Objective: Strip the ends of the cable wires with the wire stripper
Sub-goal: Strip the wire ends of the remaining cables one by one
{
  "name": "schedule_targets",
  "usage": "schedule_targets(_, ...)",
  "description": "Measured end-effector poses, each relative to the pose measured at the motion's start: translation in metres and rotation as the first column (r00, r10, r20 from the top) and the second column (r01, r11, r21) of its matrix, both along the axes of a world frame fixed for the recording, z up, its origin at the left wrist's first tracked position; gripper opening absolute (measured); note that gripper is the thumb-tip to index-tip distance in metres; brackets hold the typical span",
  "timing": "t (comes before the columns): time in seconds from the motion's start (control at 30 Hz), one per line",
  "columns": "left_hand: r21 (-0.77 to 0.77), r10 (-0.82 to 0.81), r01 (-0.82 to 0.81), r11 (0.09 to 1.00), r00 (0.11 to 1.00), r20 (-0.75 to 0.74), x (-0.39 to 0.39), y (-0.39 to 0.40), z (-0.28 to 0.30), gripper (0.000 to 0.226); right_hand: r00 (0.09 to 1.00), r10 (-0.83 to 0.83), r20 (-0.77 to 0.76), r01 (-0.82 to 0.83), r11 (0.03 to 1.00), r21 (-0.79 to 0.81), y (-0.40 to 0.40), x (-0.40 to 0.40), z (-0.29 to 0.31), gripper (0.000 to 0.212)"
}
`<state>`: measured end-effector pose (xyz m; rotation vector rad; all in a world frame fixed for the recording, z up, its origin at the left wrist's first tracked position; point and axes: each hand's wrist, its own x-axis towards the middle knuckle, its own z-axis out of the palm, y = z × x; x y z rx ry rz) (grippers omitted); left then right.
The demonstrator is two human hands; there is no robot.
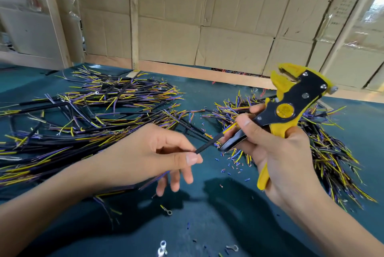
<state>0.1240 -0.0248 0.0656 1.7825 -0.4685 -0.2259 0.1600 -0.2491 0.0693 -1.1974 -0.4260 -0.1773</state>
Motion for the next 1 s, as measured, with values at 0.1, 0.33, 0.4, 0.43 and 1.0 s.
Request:
schedule_targets(0.1, 0.08, -0.069, 0.072, 0.994, 0.997, -0.045, 0.001, 0.005, 0.001, 0.019, 0.999, -0.043, -0.019, 0.043, 0.999, 0.015, -0.004, 0.004, 0.001, 0.016)
schedule_targets(0.33, 0.219, -0.088, 0.066, 0.974, 0.992, 0.092, 0.005, 0.006, 0.002, 0.019, 1.0, 0.018, -0.024, -0.017, 1.0, 0.025, -0.007, 0.008, 0.001, 0.018)
schedule_targets(0.4, 0.187, -0.125, 0.108, 0.976, 0.989, 0.08, 0.004, 0.007, 0.003, 0.019, 0.997, 0.069, -0.025, -0.069, 0.997, 0.03, -0.008, 0.008, 0.001, 0.016)
schedule_targets(0.43, 0.181, -0.142, 0.125, 0.976, 0.986, 0.082, 0.003, 0.007, 0.003, 0.02, 0.996, 0.088, -0.022, -0.088, 0.996, 0.028, -0.008, 0.008, 0.0, 0.017)
schedule_targets(1.0, -0.501, -0.066, -0.015, 0.865, 0.987, -0.145, 0.006, -0.006, -0.007, 0.034, 0.99, 0.085, -0.111, -0.088, 0.996, -0.027, -0.003, 0.003, 0.001, 0.033)
